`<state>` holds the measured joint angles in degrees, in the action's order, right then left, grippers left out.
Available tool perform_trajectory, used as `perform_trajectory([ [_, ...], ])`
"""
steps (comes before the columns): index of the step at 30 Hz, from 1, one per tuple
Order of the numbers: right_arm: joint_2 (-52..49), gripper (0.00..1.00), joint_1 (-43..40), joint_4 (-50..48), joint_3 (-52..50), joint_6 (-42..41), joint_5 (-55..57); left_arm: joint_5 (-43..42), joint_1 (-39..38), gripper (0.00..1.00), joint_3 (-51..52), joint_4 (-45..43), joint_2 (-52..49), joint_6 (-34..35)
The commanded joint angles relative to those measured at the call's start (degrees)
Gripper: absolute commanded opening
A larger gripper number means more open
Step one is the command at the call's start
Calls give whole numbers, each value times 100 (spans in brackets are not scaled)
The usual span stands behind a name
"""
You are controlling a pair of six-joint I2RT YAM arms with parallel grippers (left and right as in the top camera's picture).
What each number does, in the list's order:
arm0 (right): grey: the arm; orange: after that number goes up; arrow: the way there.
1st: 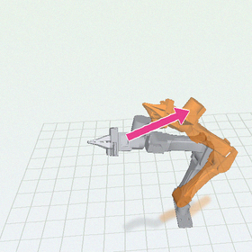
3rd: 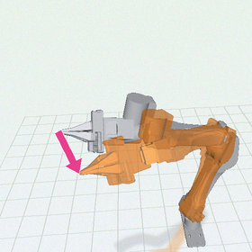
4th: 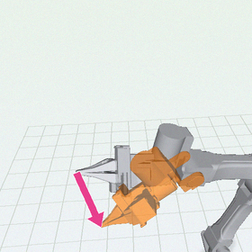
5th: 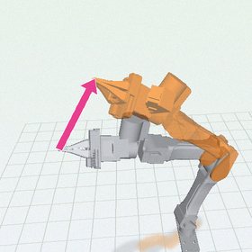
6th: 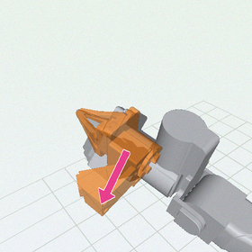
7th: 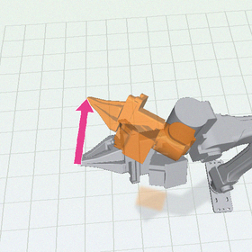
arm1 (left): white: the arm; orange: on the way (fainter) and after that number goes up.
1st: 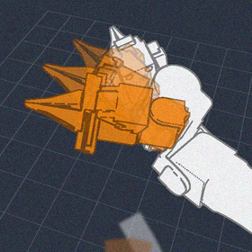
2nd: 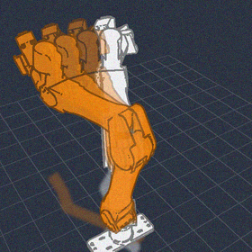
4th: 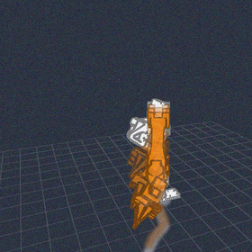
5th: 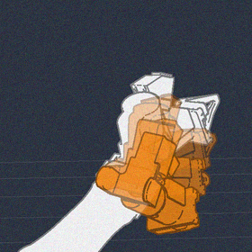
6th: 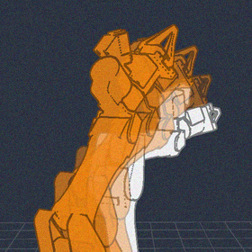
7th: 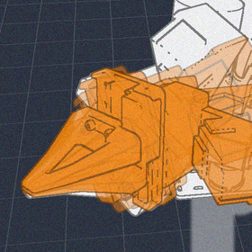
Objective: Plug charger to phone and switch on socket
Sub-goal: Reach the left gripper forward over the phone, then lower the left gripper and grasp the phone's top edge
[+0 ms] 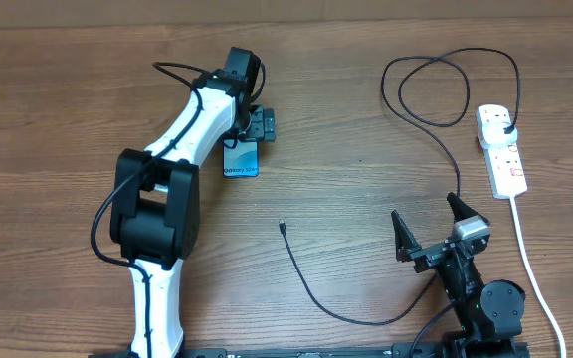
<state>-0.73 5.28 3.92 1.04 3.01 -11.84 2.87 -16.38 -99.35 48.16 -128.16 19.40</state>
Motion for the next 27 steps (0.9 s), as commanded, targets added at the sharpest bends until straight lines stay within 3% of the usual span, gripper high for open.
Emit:
perform_trajectory([
  [1,50,100,-20,-35,-59,9,-26,92,28,100,35,26,-304,81],
  [16,50,100,-22,-35,-59,7,-26,-730,15,85,35,863,-321,-186],
  [27,50,100,-22,-35,-59,9,-26,-732,-81,91,35,1655,-321,-247],
])
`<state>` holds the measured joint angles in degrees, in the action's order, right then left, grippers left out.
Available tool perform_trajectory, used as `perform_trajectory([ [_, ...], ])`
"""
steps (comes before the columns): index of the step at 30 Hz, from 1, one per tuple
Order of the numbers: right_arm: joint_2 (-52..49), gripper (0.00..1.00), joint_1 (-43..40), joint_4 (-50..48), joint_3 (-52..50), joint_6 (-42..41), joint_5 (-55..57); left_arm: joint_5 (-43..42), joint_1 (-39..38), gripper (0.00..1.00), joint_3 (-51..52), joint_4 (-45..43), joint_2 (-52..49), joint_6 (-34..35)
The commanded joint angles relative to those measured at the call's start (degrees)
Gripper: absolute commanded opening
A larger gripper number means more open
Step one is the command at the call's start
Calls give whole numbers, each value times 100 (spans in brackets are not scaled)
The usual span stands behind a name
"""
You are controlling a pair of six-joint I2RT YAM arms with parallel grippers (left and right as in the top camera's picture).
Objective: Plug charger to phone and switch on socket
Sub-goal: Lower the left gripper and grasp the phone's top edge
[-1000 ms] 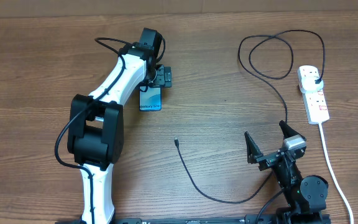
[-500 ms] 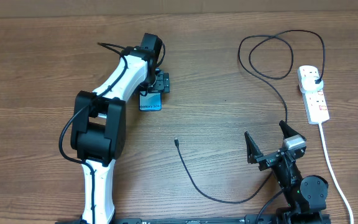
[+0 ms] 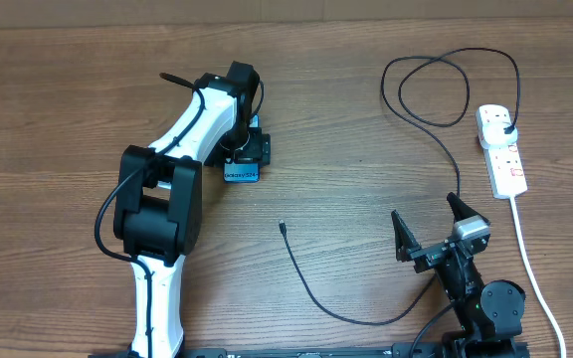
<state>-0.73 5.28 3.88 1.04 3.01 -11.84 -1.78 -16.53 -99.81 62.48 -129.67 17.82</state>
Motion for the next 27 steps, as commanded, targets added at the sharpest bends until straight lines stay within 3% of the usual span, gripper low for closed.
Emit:
perform_trajectory([
  [1,50,100,-22,-31,-59,7,-26,-267,-66,94,81,282,-170,-94],
  [3,50,100,-20,-31,-59,7,-26,-223,-66,100,81,321,-170,-111],
  [13,50,100,-20,-31,-59,9,-26,-35,216,100,66,-1244,-170,-111],
  [14,50,100,-22,-31,-59,7,-26,-37,216,96,66,-1285,-170,-111],
  [16,50,100,-22,-31,-59,9,-26,-83,190,88,66,-1268,-170,-114],
  [20,50,100,-20,-31,-59,9,-26,-282,0,83,66,-1023,-170,-372],
  [27,50,100,-20,-31,-59,9,-26,-278,-348,81,66,-385,-170,-409],
])
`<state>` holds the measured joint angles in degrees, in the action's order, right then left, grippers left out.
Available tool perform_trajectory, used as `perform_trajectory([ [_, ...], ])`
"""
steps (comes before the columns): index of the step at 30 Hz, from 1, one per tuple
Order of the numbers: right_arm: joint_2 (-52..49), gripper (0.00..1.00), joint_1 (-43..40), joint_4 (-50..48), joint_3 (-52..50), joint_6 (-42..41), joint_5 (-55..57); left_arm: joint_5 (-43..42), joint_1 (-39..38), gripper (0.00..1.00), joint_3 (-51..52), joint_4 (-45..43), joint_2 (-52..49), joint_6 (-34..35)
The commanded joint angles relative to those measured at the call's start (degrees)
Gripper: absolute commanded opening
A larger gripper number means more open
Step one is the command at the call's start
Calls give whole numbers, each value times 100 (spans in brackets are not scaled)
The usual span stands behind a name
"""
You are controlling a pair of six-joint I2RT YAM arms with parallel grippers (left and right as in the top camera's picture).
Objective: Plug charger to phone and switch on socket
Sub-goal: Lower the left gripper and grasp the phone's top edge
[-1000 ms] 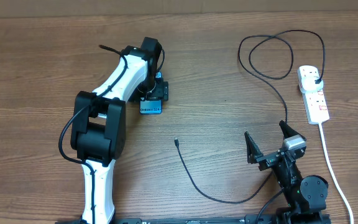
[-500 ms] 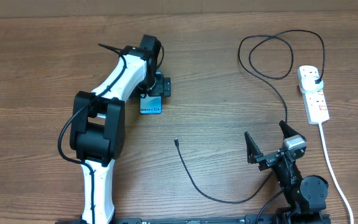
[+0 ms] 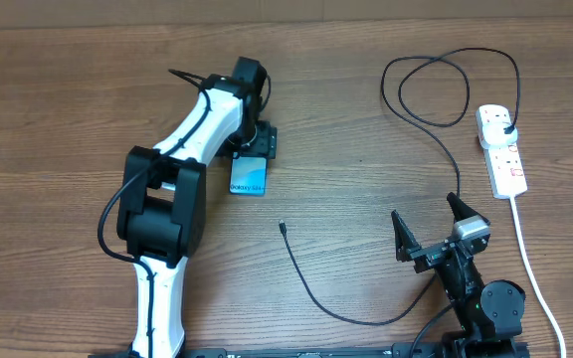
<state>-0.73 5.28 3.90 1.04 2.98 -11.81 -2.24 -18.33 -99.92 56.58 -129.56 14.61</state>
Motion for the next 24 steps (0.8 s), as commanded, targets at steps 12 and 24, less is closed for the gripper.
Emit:
perform_trajectory([
  [12,50,100,-20,-33,-59,11,-28,11,-275,100,76,293,-181,275],
  [24,50,100,-20,-33,-59,11,-28,-33,-308,88,76,557,-181,76],
])
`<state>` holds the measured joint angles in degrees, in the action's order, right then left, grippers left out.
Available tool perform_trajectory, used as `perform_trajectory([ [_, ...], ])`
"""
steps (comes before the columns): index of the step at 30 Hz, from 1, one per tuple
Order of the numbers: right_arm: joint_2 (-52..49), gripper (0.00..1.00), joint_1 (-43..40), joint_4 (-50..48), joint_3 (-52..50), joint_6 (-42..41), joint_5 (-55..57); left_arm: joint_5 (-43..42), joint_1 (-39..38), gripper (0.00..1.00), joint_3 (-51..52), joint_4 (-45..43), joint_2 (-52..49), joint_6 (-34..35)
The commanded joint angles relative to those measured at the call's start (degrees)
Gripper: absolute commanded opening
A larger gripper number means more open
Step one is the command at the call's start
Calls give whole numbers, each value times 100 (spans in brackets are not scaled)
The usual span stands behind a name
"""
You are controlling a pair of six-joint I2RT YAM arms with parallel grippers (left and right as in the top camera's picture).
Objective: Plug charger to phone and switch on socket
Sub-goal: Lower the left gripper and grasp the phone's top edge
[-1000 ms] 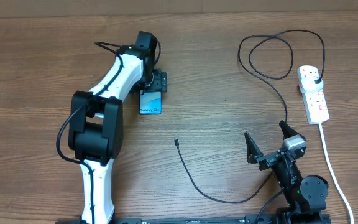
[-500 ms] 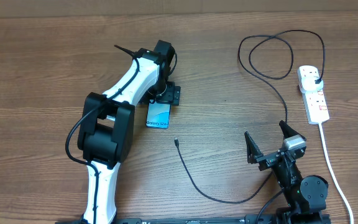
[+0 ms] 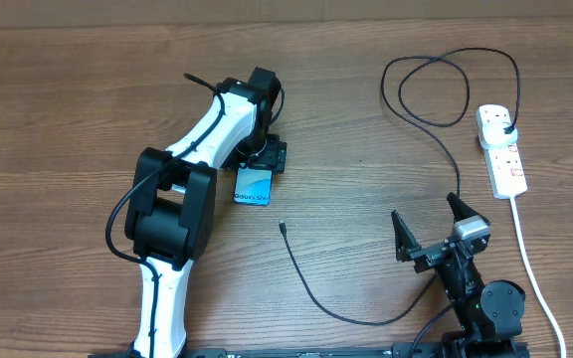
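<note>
A phone (image 3: pixel 254 188) with a blue screen lies flat on the wooden table (image 3: pixel 68 119), left of centre. My left gripper (image 3: pixel 264 167) sits at the phone's far end and appears shut on it. The black charger cable (image 3: pixel 311 293) runs from a plug in the white power strip (image 3: pixel 502 159) through loops at the back. Its free connector end (image 3: pixel 282 226) lies on the table, a short way in front and right of the phone. My right gripper (image 3: pixel 429 227) stands open near the front right, with nothing between its fingers.
The cable's loops (image 3: pixel 436 89) cover the back right of the table. The strip's white lead (image 3: pixel 535 278) runs down to the front edge on the right. The left arm's white links (image 3: pixel 182 199) stretch from the front left toward the phone.
My left gripper and the phone have shifted right and slightly toward the front, nearer the cable's free end. The right arm, cable and power strip have not moved.
At first the left gripper was at the phone's far end, further left and back. In each later moment the gripper and phone stood further right and nearer the connector. The right gripper has stayed open and still.
</note>
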<state>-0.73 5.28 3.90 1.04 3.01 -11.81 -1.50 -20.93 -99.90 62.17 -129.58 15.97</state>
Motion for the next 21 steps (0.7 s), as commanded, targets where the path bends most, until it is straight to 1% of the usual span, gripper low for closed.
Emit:
perform_trajectory([
  [1,50,100,-20,-33,-59,7,-28,-109,-48,90,74,-33,-179,-98],
  [2,50,100,-22,-33,-59,9,-28,-168,-50,93,74,-87,-179,-214],
  [3,50,100,-20,-33,-59,9,-28,-173,-52,93,74,-98,-179,-247],
  [9,50,100,-22,-33,-59,9,-28,-98,-52,86,76,-101,-179,-256],
  [13,50,100,-20,-33,-59,9,-28,-111,-59,85,79,-48,-179,-358],
  [15,50,100,-20,-33,-59,9,-28,-111,-63,82,81,-48,-179,-358],
  [16,50,100,-20,-33,-59,7,-28,-111,-63,83,81,-52,-181,-358],
  [17,50,100,-22,-33,-59,7,-28,-111,-63,85,81,-63,-179,-358],
  [18,50,100,-20,-33,-59,7,-28,-109,-63,90,81,-96,-181,-358],
  [19,50,100,-22,-33,-59,7,-28,-109,-63,91,81,-122,-181,-358],
  [21,50,100,-20,-33,-59,9,-28,-111,-66,90,81,-122,-181,-358],
])
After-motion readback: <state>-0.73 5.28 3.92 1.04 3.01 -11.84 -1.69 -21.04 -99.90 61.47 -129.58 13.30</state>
